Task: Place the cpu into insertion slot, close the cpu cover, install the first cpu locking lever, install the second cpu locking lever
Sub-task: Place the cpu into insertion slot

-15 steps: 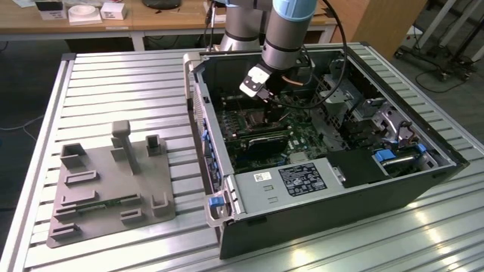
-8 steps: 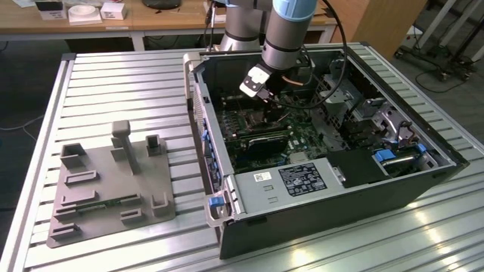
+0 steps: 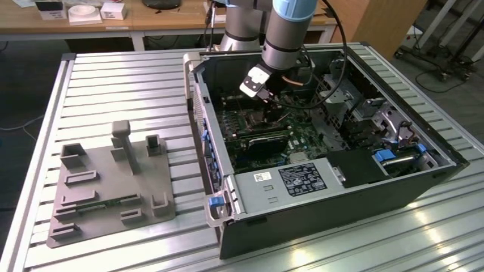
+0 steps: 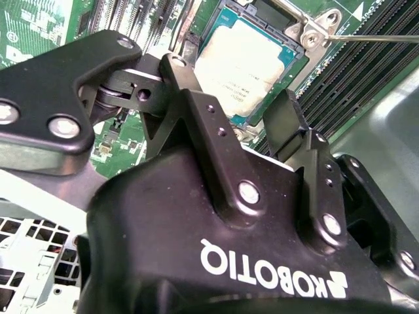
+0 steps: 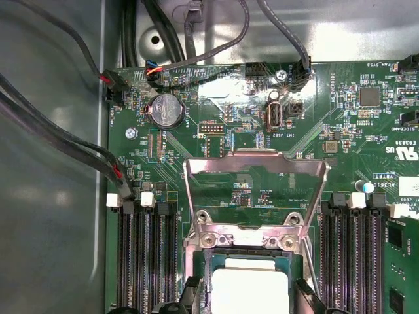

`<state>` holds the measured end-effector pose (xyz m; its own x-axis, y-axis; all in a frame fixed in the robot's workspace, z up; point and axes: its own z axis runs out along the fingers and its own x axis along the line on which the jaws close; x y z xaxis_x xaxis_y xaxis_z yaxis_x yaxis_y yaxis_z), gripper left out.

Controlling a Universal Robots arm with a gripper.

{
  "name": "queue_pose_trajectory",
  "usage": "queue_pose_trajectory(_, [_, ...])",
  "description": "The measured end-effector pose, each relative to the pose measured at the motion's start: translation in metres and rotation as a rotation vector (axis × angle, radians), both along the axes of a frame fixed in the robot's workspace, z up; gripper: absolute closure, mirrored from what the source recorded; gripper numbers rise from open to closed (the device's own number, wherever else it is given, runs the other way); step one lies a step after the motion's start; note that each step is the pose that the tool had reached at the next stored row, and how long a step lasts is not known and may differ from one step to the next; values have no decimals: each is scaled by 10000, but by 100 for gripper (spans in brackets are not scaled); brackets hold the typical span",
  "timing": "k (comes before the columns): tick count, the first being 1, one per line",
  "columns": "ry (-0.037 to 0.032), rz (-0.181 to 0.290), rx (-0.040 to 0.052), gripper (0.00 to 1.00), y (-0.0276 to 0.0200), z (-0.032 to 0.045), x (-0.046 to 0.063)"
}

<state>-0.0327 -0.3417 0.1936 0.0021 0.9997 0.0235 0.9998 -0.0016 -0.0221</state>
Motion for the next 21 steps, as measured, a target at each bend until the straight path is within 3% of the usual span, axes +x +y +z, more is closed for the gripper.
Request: queue_pose_trajectory(21, [0,0,0,27,0,24,0])
